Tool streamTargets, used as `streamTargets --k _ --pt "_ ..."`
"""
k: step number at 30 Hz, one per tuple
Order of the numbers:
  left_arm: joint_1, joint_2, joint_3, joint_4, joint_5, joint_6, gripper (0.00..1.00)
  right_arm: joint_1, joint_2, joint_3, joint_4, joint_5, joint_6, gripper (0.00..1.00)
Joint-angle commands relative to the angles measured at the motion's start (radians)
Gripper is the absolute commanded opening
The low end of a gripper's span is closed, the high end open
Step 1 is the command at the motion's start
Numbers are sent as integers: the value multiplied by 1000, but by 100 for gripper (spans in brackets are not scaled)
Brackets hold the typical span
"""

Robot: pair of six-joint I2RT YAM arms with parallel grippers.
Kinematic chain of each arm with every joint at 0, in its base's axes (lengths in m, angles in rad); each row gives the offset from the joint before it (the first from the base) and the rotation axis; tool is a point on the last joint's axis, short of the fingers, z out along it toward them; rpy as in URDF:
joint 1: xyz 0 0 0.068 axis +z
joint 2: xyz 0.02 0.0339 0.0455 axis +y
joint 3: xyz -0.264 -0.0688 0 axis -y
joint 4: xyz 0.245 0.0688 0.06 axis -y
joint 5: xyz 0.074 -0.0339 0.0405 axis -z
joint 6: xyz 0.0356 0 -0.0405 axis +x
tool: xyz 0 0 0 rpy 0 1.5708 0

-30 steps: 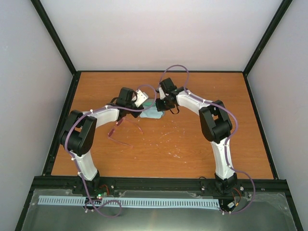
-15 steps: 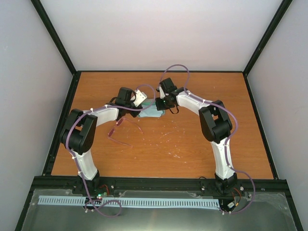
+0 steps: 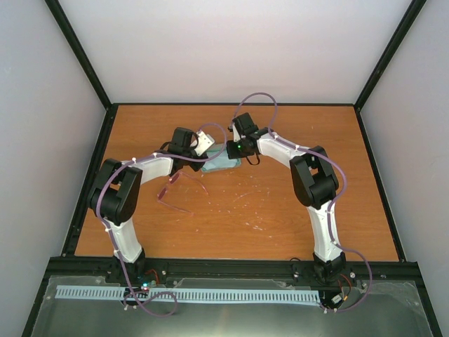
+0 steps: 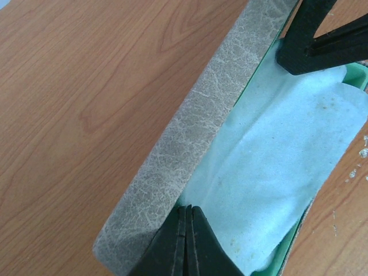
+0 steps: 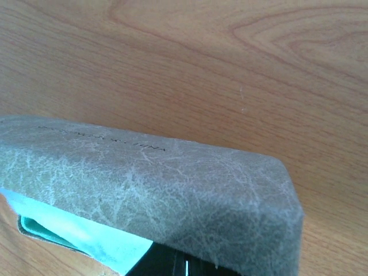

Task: Organize the sunglasses
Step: Place the glasses cleaning cloth in the sunglasses case.

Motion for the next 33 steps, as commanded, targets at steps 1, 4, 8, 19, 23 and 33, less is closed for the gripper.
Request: streamTargets --k 1,4,8,19,23,33 --pt "9 9 12 20 18 -3 1 9 -13 -13 32 31 17 3" --pt "9 7 4 18 19 -10 1 9 -14 -20 50 41 24 3" --pt "9 10 -1 12 23 -15 1 9 5 -5 40 27 24 4" --pt "9 -4 -7 -7 10 -34 20 9 -5 -14 42 53 34 36" --pt "9 -30 -22 -18 4 -50 31 9 -30 -19 39 74 31 38" --pt "9 -185 -48 -111 -55 -113 59 8 -252 -183 28 200 33 63"
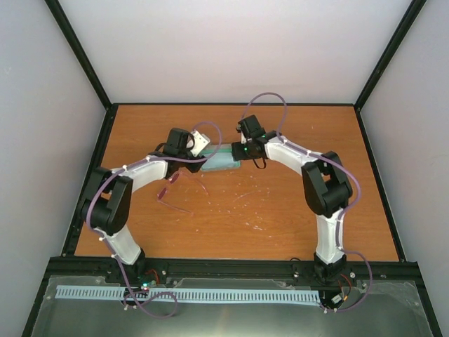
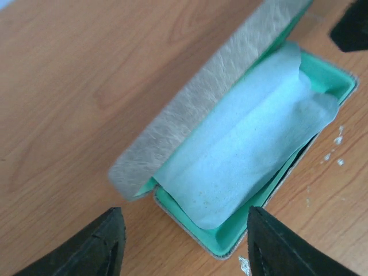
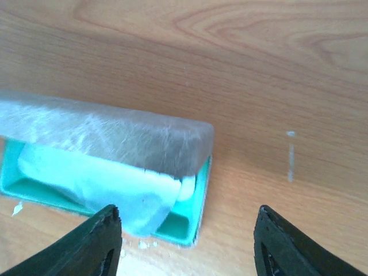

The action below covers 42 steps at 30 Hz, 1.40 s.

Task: Organize the sunglasses
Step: Place the glasses cleaning cloth in the sunglasses case, then pick up the sunglasses from the center of the board.

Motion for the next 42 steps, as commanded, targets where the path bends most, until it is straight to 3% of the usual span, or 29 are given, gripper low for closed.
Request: streamTargets --k 1,9,17,25,34,37,42 --pt "9 -119 4 -72 -46 -46 60 8 -154 -68 8 81 4 65" --pt "22 -287 -7 -362 -93 34 72 8 -248 -131 -13 122 -11 71" --pt "163 -368 -16 -761 -140 153 79 5 -255 -143 -17 106 -32 71" --pt "199 -329 -14 -849 -175 154 84 3 -276 -207 43 57 2 72" --pt "201 -268 -43 -825 -204 152 83 -6 -300 -250 58 47 2 71" --pt "201 -256 -55 -798 -216 166 77 -9 -310 -265 66 50 7 72" --pt "202 -241 -86 -756 -239 190 58 -12 -316 -277 68 45 15 71"
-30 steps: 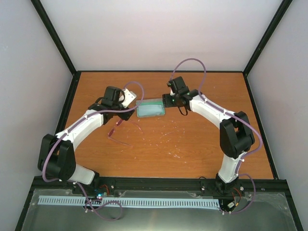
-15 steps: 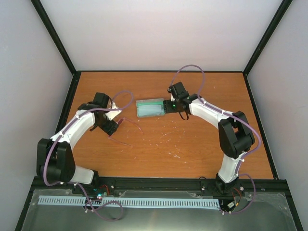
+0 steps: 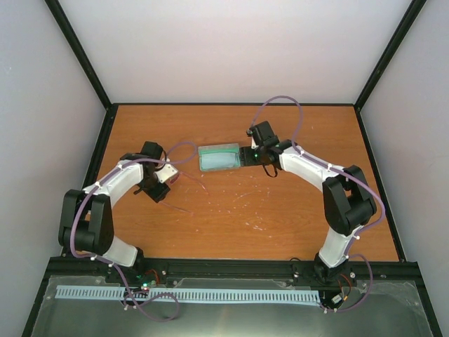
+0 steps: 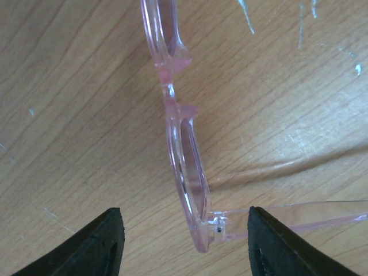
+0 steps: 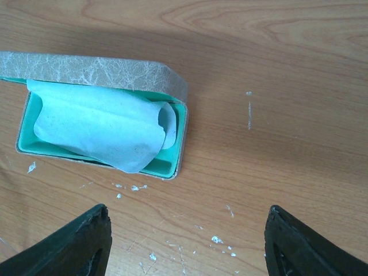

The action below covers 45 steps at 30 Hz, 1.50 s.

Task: Organize the sunglasses
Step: Pick up the sunglasses from the center of the board.

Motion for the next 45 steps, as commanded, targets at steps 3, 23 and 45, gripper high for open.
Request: streamTargets --k 3,23,45 --pt "9 10 -28 55 -27 40 52 -4 -33 -19 21 -8 15 71" --pt "16 19 -42 96 59 55 1 -4 -56 -13 3 -14 13 69" --pt "17 332 694 -191 1224 -92 1 -378 -223 -393 1051 -1015 440 69"
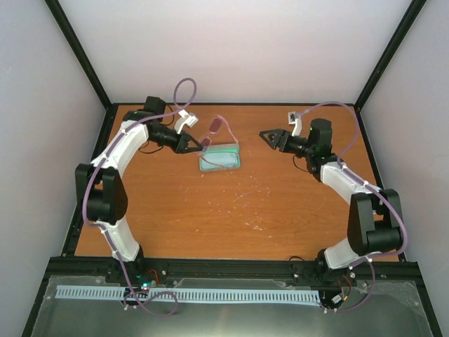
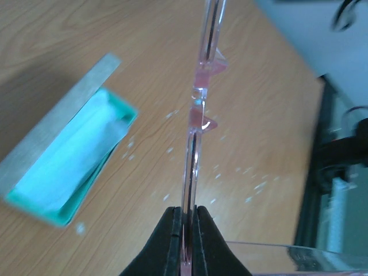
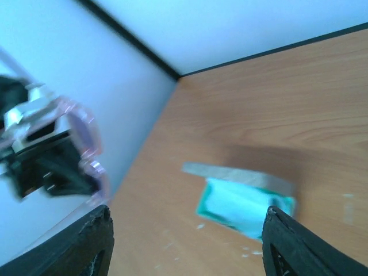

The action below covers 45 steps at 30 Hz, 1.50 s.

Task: Organize the sunglasses
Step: Pick up the sunglasses from the center of the board, then fold the sunglasses.

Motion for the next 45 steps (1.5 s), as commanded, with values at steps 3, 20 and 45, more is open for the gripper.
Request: streamTargets --k 3,20,45 --pt "3 129 196 -106 410 -28 1 11 114 -131 788 -336 445 69" --pt "-82 135 230 -87 544 -47 1 164 453 70 1432 -365 908 70" --pt "-94 171 238 -5 551 -118 1 264 503 240 1245 -367 816 57"
